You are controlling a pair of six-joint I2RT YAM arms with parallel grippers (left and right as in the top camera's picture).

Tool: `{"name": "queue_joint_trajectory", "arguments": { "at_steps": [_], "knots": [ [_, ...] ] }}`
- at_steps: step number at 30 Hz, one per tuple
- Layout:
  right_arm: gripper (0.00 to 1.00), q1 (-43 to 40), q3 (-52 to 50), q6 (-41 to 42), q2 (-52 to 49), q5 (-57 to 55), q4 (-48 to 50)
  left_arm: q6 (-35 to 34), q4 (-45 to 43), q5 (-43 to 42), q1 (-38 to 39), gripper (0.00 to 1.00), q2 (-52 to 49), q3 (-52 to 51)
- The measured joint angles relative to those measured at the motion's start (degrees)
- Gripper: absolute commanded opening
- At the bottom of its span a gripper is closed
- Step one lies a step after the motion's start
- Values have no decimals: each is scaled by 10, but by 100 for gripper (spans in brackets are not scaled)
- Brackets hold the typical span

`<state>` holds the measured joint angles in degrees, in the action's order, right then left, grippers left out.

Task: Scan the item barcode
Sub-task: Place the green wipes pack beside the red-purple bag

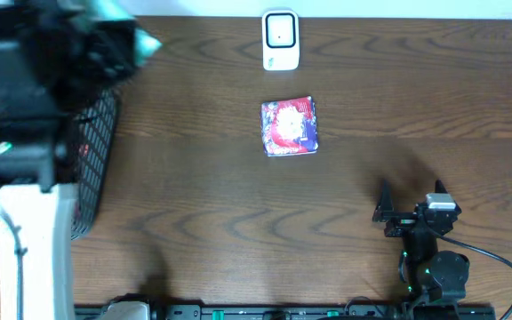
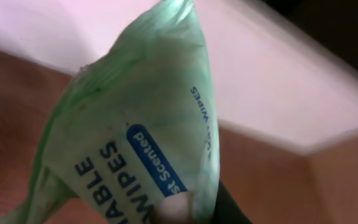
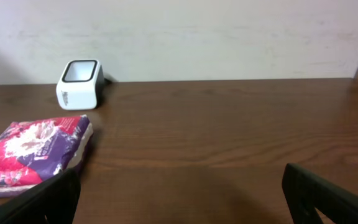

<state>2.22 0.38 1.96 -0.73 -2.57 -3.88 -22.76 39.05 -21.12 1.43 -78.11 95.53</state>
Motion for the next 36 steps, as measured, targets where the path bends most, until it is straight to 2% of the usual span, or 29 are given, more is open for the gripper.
{"name": "queue_joint_trajectory", "arguments": {
  "at_steps": [4,9,20,30,36],
  "knots": [
    [99,0,0,0,0,0,0,34,38,29,75,7,-70,-1],
    [99,0,0,0,0,0,0,57,60,53,132,8,-199,-4],
    [99,0,0,0,0,0,0,83,42,63,206,8,-415,-4],
    [99,0,0,0,0,0,0,88,-12,65,237,7,-478,-4],
    [99,0,0,0,0,0,0,144,-21,60,254,8,-478,-4]
  ]
}}
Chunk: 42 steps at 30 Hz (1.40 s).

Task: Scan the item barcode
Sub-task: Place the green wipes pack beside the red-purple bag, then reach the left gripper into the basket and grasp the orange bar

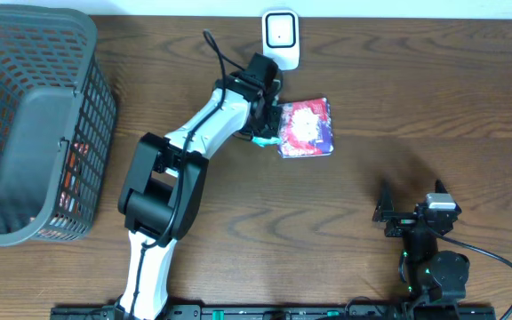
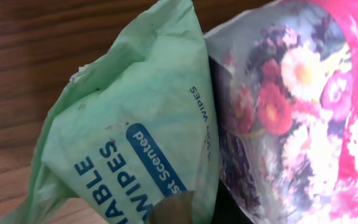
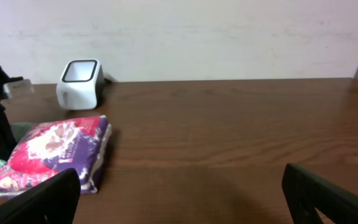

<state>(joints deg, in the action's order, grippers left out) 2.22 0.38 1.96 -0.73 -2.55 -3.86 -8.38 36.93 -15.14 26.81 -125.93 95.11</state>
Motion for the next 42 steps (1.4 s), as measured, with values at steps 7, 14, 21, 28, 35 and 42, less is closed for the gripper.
{"name": "queue_joint_trajectory", "arguments": {
  "at_steps": [7,14,21,28,35,42],
  "knots": [
    [99,0,0,0,0,0,0,35,3,-4,-17,99,12,3],
    [99,0,0,0,0,0,0,40,1,-6,-62,98,143,4],
    [99,0,0,0,0,0,0,40,-6,-10,-163,98,354,14],
    [99,0,0,0,0,0,0,40,22,58,-364,98,490,22],
    [99,0,0,0,0,0,0,40,67,127,-553,98,482,19],
    [99,0,0,0,0,0,0,41,95,141,-615,94,416,-28]
  ]
}}
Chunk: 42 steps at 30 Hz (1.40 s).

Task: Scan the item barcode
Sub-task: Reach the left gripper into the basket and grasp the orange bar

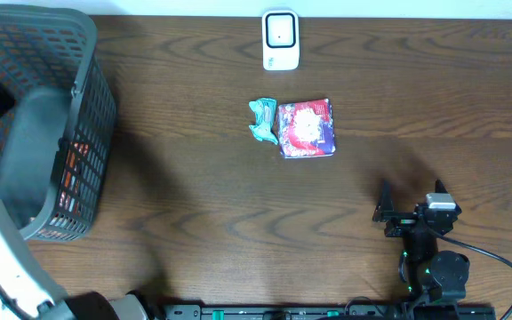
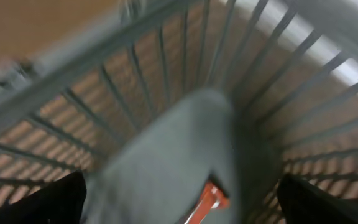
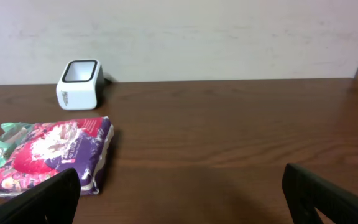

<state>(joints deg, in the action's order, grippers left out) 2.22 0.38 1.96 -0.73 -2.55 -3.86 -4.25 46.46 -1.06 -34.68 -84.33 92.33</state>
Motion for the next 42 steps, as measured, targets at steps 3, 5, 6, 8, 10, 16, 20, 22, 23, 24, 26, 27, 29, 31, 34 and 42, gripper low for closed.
{"name": "queue_joint_trajectory", "arguments": {
  "at_steps": [3,5,6,8,10,16,20,22,23,24,26,27,29,31,34,42],
  "knots": [
    [99,0,0,0,0,0,0,13,2,-1,0,93,-25,-34],
    [99,0,0,0,0,0,0,28,3,-1,0,93,-38,-62],
    [99,0,0,0,0,0,0,35,2,-1,0,93,-44,-76],
    [99,0,0,0,0,0,0,47,0,-2,0,93,-54,-105],
    [99,0,0,0,0,0,0,63,-1,-9,0,93,-64,-134],
    [99,0,0,0,0,0,0,98,-10,-23,0,93,-90,-191],
    [99,0,0,0,0,0,0,105,-29,-27,0,93,-100,-212],
    [99,0,0,0,0,0,0,106,-36,-29,0,93,-102,-219],
    [99,0,0,0,0,0,0,105,-44,-29,0,93,-102,-224],
    [99,0,0,0,0,0,0,105,-50,-29,0,93,-102,-228],
    [99,0,0,0,0,0,0,105,-70,-30,0,92,-102,-239],
    [99,0,0,0,0,0,0,105,-79,-31,0,92,-103,-247],
    [99,0,0,0,0,0,0,105,-94,-31,0,88,-110,-260],
    [99,0,0,0,0,0,0,105,-105,-31,0,88,-122,-273],
    [99,0,0,0,0,0,0,99,-113,-31,0,75,-150,-287],
    [99,0,0,0,0,0,0,85,-129,-33,0,19,-180,-287]
  ]
}}
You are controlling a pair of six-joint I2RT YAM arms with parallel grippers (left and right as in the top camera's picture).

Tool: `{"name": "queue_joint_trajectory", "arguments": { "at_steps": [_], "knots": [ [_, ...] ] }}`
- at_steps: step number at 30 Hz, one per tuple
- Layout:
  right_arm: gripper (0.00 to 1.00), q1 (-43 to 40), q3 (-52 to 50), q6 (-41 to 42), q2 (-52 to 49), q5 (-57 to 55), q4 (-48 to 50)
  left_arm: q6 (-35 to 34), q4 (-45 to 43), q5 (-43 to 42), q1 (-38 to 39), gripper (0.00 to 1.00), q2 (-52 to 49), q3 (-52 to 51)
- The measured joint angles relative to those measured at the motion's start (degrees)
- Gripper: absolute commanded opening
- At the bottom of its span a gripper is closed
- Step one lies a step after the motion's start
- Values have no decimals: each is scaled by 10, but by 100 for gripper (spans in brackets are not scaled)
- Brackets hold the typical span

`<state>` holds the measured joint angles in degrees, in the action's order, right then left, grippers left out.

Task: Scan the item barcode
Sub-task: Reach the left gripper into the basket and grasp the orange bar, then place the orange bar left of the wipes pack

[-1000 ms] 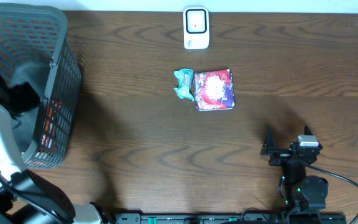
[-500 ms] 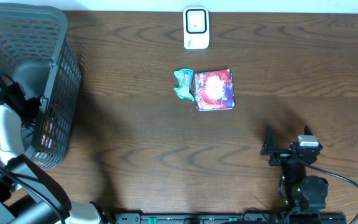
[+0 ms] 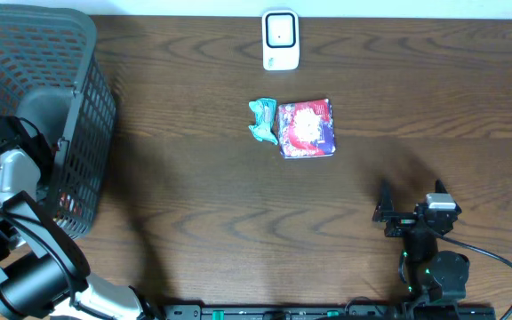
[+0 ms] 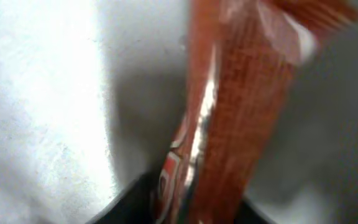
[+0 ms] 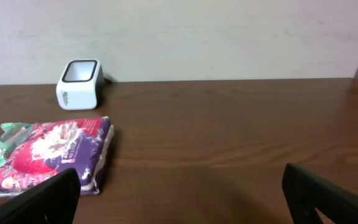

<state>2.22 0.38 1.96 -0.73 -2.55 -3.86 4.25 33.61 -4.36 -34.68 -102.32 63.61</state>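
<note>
An orange-red foil packet (image 4: 229, 106) fills the left wrist view, lying against the grey floor of the basket (image 3: 87, 98). My left gripper (image 4: 194, 202) is down inside the basket, its dark fingers close on either side of the packet, shut on it. The white scanner (image 3: 280, 40) stands at the table's far edge. In front of it lie a crumpled green wipes pack (image 3: 262, 120) and a floral pack (image 3: 307, 127), touching side by side. My right gripper (image 5: 179, 196) rests open at the near right, holding nothing.
The dark wire basket takes up the far left of the table, and my left arm (image 3: 7, 178) leans over its near wall. The right arm's base and cable (image 3: 469, 258) sit at the near right edge.
My left gripper was open above the basket, looking in at its grey floor. Now it is down inside, shut on an orange-red packet. The green and floral packs and the right arm have not moved.
My left gripper held the green wipes pack up over the basket. Then it held the pack beside the floral pack, which had shifted right. Then the green pack lay there, let go, with the gripper open over the basket. Now it grips an orange-red packet inside.
</note>
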Motion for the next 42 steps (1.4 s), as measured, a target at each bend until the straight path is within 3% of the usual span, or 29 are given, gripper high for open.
{"name": "queue_joint_trajectory", "arguments": {
  "at_steps": [2,6,12,16,21,26,30,35,42],
  "knots": [
    [99,0,0,0,0,0,0,-9,6,0,0,8,0,5],
    [99,0,0,0,0,0,0,-28,19,0,0,7,12,25],
    [99,0,0,0,0,0,0,-86,-29,-41,0,7,140,86],
    [99,0,0,0,0,0,0,-184,-122,-94,0,7,255,105],
    [99,0,0,0,0,0,0,-354,-252,-191,14,8,368,110],
    [99,0,0,0,0,0,0,-425,-295,-269,135,7,422,115],
    [99,0,0,0,0,0,0,-409,-224,-289,270,7,413,115],
    [99,0,0,0,0,0,0,-331,-157,-291,413,7,355,115],
    [99,0,0,0,0,0,0,-251,-78,-131,536,7,243,114]
  ]
}}
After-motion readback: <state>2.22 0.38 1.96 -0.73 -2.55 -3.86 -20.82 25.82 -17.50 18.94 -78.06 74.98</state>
